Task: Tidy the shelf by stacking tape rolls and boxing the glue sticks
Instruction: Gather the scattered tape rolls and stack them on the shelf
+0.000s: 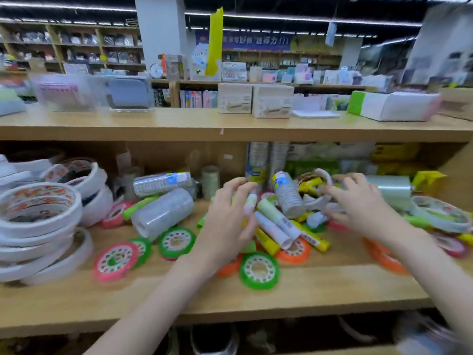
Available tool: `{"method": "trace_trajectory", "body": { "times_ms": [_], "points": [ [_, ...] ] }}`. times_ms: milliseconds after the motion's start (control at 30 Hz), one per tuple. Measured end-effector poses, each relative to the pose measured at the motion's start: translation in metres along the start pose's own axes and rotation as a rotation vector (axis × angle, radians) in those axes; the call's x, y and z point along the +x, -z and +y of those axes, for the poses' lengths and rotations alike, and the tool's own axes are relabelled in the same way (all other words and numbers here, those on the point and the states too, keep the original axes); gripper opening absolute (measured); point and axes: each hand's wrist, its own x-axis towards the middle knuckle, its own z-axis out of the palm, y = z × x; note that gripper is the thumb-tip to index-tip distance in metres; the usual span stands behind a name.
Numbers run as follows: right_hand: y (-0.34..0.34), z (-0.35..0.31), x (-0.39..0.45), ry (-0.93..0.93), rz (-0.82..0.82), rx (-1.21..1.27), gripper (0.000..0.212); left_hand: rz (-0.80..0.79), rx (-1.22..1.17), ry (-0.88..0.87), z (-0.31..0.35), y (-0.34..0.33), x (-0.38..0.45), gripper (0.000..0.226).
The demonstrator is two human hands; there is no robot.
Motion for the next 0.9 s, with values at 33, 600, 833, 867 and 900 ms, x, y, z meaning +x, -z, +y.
{"method": "trace_trajectory", "body": {
  "times_ms": [33,600,833,867,900],
  "points": [
    [0.001,0.001,0.003,0.007,0.006,-0.006,0.046,-0.035,-0.016,0.003,0.008,-0.008,0.007,0.044],
    [0.025,0.093,-0.024,-0.055,0.212,0.609,0.028,-0.242,0.245,-0.058,0.064,-0.073,0.063,0.045],
    [0.016,0.122,-0.057,-0.187,0.255,0.850,0.034,-0.411,0.451,-0.147,0.076,-0.098,0.091,0.034],
    [0.014,0.124,-0.061,-0.159,0.235,0.843,0.037,-0.473,0.502,-0.134,0.077,-0.099,0.095,0.035],
    [0.013,0.124,-0.065,-0.124,0.214,0.828,0.038,-0.520,0.521,-0.116,0.078,-0.099,0.099,0.036]
  ]
}}
